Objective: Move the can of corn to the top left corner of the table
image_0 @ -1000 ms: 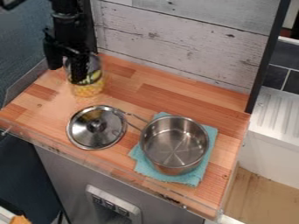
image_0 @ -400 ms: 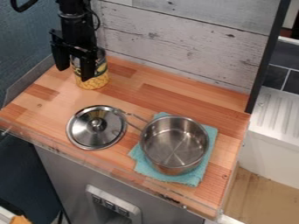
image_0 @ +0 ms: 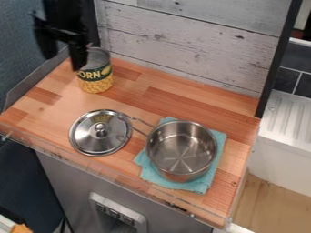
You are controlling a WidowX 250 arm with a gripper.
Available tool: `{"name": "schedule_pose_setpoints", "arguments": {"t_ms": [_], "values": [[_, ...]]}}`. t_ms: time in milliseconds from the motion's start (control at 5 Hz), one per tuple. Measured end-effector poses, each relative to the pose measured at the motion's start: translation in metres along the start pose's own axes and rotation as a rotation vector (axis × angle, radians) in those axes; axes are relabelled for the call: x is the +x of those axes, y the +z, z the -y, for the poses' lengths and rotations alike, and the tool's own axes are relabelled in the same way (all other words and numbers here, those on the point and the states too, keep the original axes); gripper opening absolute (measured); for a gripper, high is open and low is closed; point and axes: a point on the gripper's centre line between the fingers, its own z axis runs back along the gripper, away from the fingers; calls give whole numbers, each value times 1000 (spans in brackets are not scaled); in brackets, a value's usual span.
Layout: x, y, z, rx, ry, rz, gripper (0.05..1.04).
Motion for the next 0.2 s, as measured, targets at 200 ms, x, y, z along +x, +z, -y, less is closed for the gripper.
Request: {"name": "schedule_pose_setpoints", "arguments": {"t_ms": [200], "values": [[-15, 11, 4, 29, 2, 7, 1001]]}}
